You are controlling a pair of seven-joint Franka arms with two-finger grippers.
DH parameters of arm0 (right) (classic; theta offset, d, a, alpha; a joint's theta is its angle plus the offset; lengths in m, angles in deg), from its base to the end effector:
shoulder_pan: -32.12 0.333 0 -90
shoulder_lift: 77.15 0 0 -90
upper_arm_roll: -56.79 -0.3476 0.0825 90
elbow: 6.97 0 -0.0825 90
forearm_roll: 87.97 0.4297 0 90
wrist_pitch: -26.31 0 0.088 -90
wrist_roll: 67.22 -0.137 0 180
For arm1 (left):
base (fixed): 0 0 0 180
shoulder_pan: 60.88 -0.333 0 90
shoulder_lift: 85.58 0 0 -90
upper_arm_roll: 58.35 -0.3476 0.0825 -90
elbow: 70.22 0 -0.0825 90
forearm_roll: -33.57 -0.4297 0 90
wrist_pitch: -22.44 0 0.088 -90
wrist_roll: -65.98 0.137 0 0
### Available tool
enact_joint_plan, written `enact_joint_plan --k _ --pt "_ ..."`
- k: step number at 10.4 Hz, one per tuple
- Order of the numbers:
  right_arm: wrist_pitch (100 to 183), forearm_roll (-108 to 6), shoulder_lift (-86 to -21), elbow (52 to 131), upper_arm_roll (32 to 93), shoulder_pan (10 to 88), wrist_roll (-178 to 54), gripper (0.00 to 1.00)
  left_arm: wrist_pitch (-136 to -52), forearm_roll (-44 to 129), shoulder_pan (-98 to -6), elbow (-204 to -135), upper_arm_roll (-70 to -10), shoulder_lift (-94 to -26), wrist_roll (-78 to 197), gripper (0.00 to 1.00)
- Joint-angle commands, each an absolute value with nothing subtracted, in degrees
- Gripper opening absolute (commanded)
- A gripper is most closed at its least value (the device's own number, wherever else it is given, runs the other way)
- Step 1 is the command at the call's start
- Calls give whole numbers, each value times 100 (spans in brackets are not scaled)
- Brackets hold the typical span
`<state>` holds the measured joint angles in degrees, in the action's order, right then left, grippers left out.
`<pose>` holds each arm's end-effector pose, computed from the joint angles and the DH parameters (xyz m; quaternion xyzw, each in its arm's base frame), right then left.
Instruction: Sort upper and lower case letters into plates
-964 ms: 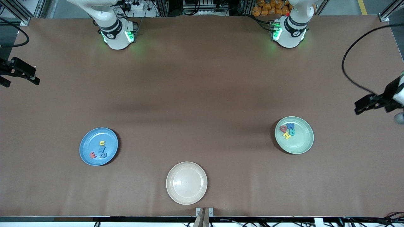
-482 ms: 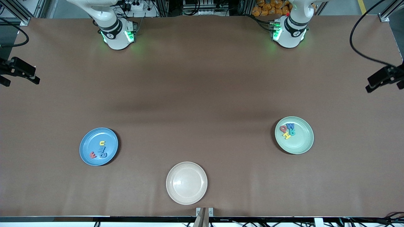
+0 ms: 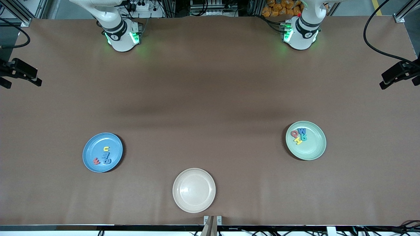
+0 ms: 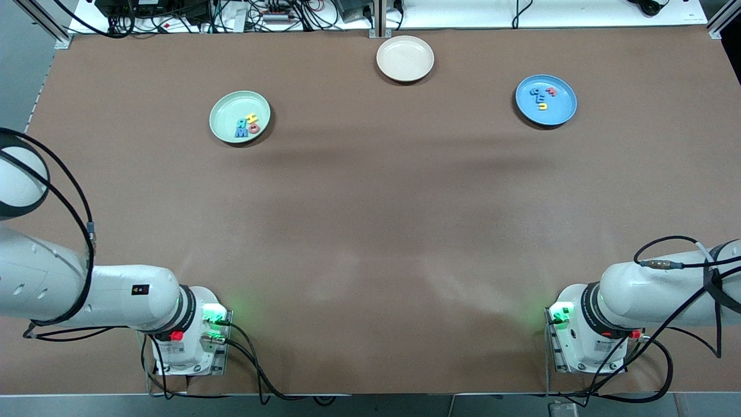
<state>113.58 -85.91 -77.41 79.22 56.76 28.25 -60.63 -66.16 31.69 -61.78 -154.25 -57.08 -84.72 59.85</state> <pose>0.5939 -0.0348 0.6589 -0.9995 -0.0251 -0.0133 0.0168 0.6050 0.0008 0.6688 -0.9980 -0.0511 -0.0332 0.0144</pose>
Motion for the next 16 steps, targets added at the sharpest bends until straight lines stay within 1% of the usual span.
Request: enact_joint_plan --k 1,12,13,14,16 --pt "11297 -8586 -7829 7943 5679 2737 -6001 100 -6475 3340 -6044 -15529 -5843 -8610 6000 100" --pt "11315 -8578 -7838 7943 5697 2746 -5984 100 -6405 3357 -6036 -15477 -5809 -8698 6097 100" --pt "11315 -8578 -7838 7943 5697 2746 -5984 100 -6405 3366 -5879 -15477 -5843 -8698 6053 100" --pt "11315 -8578 -7838 7943 5697 2746 -5984 100 -6405 3366 -5590 -15477 -6043 -8698 6044 100" --pt "11315 -8578 -7838 7943 5697 2746 -5984 100 -6405 3366 -5587 -15477 -6072 -8698 6035 100"
